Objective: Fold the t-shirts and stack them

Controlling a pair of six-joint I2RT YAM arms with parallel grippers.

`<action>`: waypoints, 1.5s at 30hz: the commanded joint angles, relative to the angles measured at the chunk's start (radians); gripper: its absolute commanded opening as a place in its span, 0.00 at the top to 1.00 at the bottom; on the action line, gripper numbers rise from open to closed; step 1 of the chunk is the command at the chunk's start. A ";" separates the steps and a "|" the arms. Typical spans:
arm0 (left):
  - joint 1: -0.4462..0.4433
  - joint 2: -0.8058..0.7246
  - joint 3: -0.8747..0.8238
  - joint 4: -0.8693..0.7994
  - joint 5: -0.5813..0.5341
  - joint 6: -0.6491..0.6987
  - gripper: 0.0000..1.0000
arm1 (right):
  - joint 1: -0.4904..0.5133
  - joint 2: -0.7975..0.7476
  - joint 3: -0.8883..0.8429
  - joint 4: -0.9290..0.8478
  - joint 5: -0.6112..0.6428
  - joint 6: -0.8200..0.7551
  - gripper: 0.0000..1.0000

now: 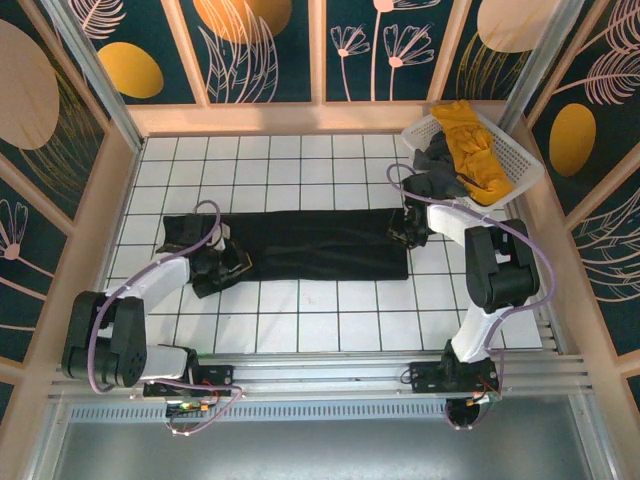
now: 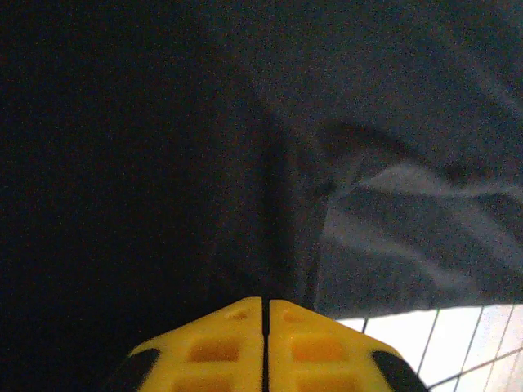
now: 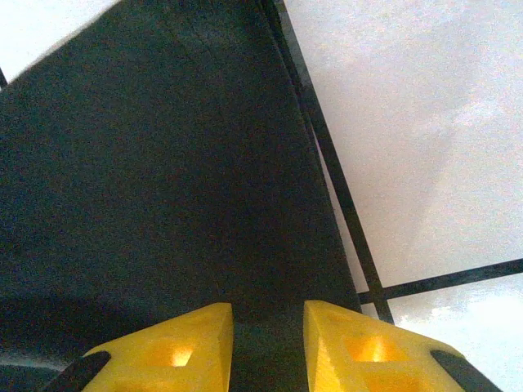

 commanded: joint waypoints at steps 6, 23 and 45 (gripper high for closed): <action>-0.088 -0.025 -0.077 0.117 0.109 -0.359 0.53 | 0.009 -0.021 0.021 -0.035 0.002 0.013 0.70; 0.259 0.051 0.204 -0.232 -0.431 -0.038 0.54 | 0.096 -0.106 -0.028 0.024 -0.063 -0.023 0.70; 0.341 0.082 0.085 -0.126 -0.359 0.092 0.84 | 0.098 -0.086 -0.006 0.027 -0.074 -0.016 0.70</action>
